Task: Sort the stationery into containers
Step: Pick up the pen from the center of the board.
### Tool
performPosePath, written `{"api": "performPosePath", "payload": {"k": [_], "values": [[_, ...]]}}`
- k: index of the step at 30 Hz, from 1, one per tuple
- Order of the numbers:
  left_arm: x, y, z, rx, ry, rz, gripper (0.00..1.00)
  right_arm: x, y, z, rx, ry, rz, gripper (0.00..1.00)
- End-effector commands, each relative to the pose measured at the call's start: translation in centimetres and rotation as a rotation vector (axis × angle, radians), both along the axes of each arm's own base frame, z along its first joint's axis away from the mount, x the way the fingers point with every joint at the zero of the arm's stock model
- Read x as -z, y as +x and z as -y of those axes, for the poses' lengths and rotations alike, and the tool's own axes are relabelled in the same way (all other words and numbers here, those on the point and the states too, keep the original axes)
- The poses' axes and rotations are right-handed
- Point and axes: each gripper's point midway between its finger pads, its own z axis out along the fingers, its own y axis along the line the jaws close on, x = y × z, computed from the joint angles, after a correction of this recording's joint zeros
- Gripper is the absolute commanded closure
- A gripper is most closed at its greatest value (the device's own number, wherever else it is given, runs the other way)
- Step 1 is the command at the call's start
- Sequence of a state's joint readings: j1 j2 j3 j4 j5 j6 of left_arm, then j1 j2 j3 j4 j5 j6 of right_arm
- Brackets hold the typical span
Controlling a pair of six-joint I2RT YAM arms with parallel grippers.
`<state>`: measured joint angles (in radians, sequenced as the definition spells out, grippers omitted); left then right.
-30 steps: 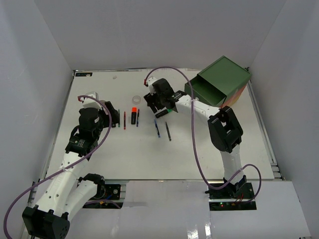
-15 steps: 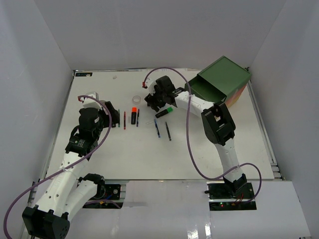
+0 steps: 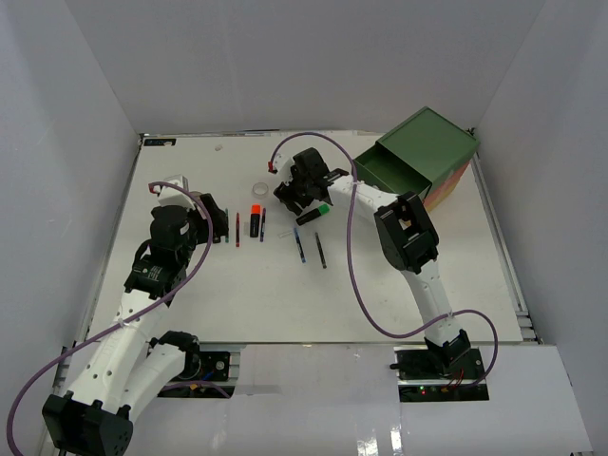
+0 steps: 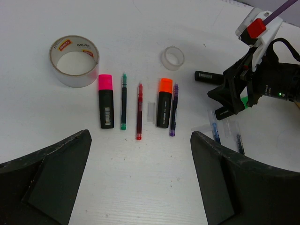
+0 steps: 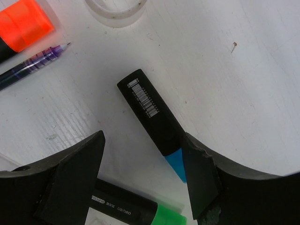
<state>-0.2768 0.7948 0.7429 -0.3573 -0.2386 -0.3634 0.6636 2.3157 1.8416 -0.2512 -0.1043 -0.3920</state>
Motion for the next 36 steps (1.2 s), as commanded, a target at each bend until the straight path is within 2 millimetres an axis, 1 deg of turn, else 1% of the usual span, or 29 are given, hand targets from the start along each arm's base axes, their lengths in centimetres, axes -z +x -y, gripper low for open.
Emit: {"api": "performPosePath", "payload": {"k": [1, 4, 9, 12, 13, 14, 15, 16, 17, 19, 20, 21, 22, 24, 25, 27, 28, 29, 30, 31, 33, 34, 36], "values": [[-0.3, -0.1, 0.2, 0.014, -0.008, 0.018, 0.02, -0.3, 1.3, -0.5, 0.001, 0.013, 0.037, 0.28], [-0.3, -0.1, 0.3, 0.016, -0.008, 0.019, 0.02, 0.0, 1.5, -0.4, 0.007, 0.005, 0.037, 0.29], [-0.2, -0.1, 0.2, 0.014, -0.006, 0.015, 0.02, 1.2, 1.8, -0.2, 0.015, -0.004, 0.022, 0.30], [-0.1, -0.1, 0.2, 0.012, -0.006, 0.012, 0.02, 1.6, 1.5, -0.1, 0.017, -0.006, 0.005, 0.34], [-0.2, -0.1, 0.2, 0.013, -0.006, 0.015, 0.02, 1.4, 1.3, -0.1, 0.018, 0.002, 0.001, 0.35], [-0.2, 0.0, 0.2, 0.012, -0.007, 0.015, 0.02, 1.3, 1.2, 0.0, 0.019, 0.005, -0.002, 0.41], [-0.1, -0.1, 0.2, 0.012, -0.007, 0.013, 0.02, 1.6, 0.8, 0.1, 0.018, 0.003, -0.006, 0.44], [-0.1, -0.1, 0.2, 0.014, -0.007, 0.013, 0.02, 0.9, 0.8, 0.2, 0.023, 0.011, -0.001, 0.48], [-0.1, -0.1, 0.2, 0.013, -0.005, 0.013, 0.02, 0.9, 0.7, 0.4, 0.029, 0.009, 0.001, 0.55], [-0.2, 0.0, 0.3, 0.017, -0.008, 0.013, 0.02, -0.1, 0.6, 0.6, 0.034, 0.014, 0.010, 0.62], [-0.2, 0.0, 0.3, 0.017, -0.008, 0.013, 0.02, -0.6, 0.5, 0.4, 0.033, 0.022, 0.017, 0.67], [-0.2, 0.0, 0.3, 0.015, -0.008, 0.013, 0.02, -1.0, 0.5, 0.5, 0.035, 0.024, 0.023, 0.70], [-0.2, 0.0, 0.3, 0.015, -0.008, 0.013, 0.02, -2.4, 0.6, 0.3, 0.037, 0.037, 0.044, 0.73], [-0.2, -0.1, 0.2, 0.014, -0.008, 0.015, 0.02, -4.2, 0.7, 0.0, 0.039, 0.052, 0.073, 0.79], [-0.1, -0.1, 0.3, 0.016, -0.006, 0.013, 0.02, -6.5, 0.8, -0.1, 0.047, 0.066, 0.109, 0.81], [-0.1, 0.0, 0.2, 0.014, -0.007, 0.012, 0.02, -9.4, 0.7, -0.2, 0.056, 0.084, 0.144, 0.82], [-0.1, 0.0, 0.3, 0.015, -0.007, 0.011, 0.02, -12.7, 0.5, 0.1, 0.070, 0.104, 0.192, 0.82], [-0.1, 0.0, 0.3, 0.015, -0.007, 0.011, 0.02, -14.3, 0.3, 0.5, 0.080, 0.121, 0.212, 0.82], [0.0, 0.0, 0.3, 0.015, -0.007, 0.009, 0.02, -18.0, -0.3, 1.0, 0.088, 0.159, 0.263, 0.82], [0.0, 0.0, 0.3, 0.016, -0.007, 0.008, 0.02, -18.8, -0.2, 2.3, 0.131, 0.141, 0.293, 0.82], [-0.1, 0.0, 0.3, 0.017, -0.006, 0.010, 0.02, -21.3, -0.6, 3.8, 0.158, 0.136, 0.350, 0.82], [-0.2, -0.1, 0.3, 0.016, -0.005, 0.014, 0.02, -23.8, -0.9, 5.2, 0.192, 0.139, 0.401, 0.82], [-0.2, -0.1, 0.2, 0.013, -0.005, 0.013, 0.02, -24.0, -1.4, 7.0, 0.217, 0.092, 0.431, 0.81]]}}
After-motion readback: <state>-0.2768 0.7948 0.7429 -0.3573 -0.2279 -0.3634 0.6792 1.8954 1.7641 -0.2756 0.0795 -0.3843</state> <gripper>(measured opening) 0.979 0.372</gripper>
